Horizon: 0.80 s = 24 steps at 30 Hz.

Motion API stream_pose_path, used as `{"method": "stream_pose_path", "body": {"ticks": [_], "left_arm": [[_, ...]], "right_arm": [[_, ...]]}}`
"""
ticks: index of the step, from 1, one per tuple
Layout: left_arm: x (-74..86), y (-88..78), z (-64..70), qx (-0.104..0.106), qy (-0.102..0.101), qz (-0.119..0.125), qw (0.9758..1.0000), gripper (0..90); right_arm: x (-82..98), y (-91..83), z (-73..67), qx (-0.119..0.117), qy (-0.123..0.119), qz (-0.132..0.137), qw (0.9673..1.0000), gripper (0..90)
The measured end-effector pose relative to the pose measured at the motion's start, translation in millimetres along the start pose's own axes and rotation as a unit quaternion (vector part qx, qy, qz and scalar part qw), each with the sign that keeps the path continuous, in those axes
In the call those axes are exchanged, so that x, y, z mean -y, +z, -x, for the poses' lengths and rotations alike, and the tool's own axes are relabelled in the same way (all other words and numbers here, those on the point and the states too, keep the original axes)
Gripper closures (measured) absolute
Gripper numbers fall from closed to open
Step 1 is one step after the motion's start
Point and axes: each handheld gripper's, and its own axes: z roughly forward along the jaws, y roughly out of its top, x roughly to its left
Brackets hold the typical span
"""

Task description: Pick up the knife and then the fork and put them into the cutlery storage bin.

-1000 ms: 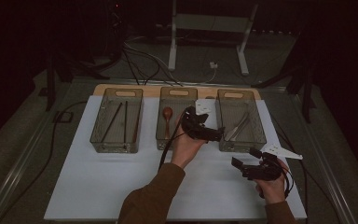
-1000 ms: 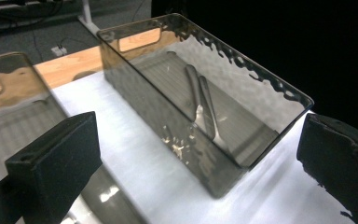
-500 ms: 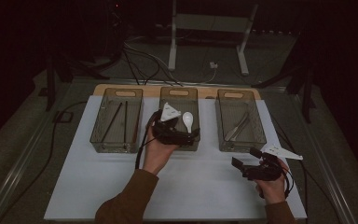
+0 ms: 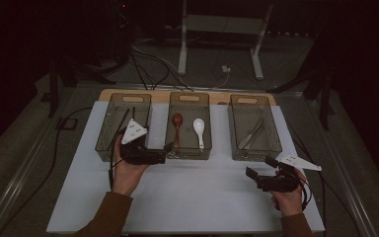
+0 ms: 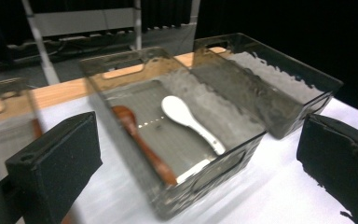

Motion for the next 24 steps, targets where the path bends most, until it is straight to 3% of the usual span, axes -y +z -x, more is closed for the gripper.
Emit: {"method": "stream_pose_path", "body": {"ticks": [4,14,20,24], "left_arm": [[10.5,-20.3,-14.4,-0.017,-0.014,0.005,0.9997,0.6],[45.4,-62.7,-43.2,-0.045,-0.017,0.030,0.9984,0.6],[66.2,-76.8,-53.5,-0.064,-0.013,0.038,0.9972,0.6],[77.3,-80.7,-59.6,-0.068,-0.021,0.032,0.9969,0.6]], "right_arm": [[1.6,0.0,-0.6,0.005,-0.005,-0.002,1.0000,0.0],[3.9,-1.4,-2.7,0.014,-0.019,0.007,0.9997,0.0],[5.4,-0.1,-4.0,0.019,-0.033,0.008,0.9992,0.0],[6.1,0.4,-4.4,0.020,-0.039,0.010,0.9990,0.0]]}}
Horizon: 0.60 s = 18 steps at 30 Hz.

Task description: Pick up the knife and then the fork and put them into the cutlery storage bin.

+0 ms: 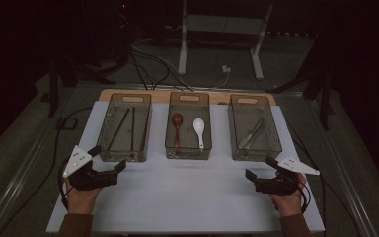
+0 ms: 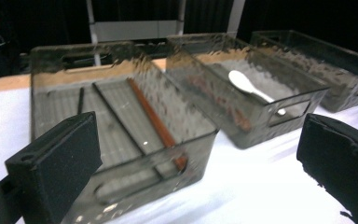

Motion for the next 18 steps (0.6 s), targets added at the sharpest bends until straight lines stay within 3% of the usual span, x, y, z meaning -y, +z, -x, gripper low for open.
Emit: {"method": "stream_pose_path", "body": {"ticks": [4,11,18], "left_arm": [[7.0,-3.0,-3.5,-0.009,-0.001,0.002,1.0000,0.6],[16.0,-4.9,-5.4,-0.007,-0.006,0.002,1.0000,0.6],[23.0,-10.6,-9.6,-0.013,-0.021,0.011,0.9996,0.6]], "right_arm": [[0.9,0.3,0.0,0.004,-0.006,0.000,1.0000,0.0],[2.8,0.2,0.9,0.014,-0.015,0.001,0.9998,0.0],[4.1,-0.7,0.5,0.023,-0.023,0.004,0.9995,0.0]]}}
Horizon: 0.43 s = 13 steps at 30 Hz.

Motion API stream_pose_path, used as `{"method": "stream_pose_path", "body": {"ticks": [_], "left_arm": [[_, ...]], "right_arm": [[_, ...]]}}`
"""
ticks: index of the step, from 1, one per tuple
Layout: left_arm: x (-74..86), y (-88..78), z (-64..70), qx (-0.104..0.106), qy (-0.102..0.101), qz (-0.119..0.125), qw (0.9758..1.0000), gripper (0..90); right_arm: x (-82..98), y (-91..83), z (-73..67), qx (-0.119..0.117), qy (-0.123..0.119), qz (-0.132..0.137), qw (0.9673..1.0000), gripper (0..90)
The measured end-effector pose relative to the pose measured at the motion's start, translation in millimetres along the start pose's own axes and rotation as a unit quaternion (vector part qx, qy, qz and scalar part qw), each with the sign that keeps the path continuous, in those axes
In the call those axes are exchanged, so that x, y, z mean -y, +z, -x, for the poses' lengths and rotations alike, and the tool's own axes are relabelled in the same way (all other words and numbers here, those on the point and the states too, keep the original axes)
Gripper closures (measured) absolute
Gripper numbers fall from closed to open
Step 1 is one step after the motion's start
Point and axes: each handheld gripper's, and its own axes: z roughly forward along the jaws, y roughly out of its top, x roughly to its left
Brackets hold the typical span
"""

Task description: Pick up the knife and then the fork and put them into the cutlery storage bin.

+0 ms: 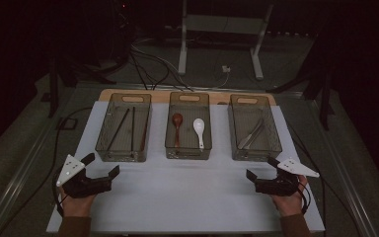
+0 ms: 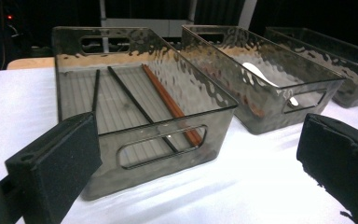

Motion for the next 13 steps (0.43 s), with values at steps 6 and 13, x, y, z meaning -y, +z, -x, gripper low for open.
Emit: {"method": "stream_pose_path", "body": {"ticks": [6,13], "left_arm": [[0.7,-2.2,-1.5,-0.003,-0.006,0.005,1.0000,0.6],[2.4,-2.3,-4.2,-0.007,-0.016,0.002,0.9999,0.6]], "right_arm": [[1.1,0.8,-2.8,0.007,-0.015,-0.004,0.9999,0.0],[1.7,1.1,-2.7,0.013,-0.020,-0.005,0.9997,0.0]]}}
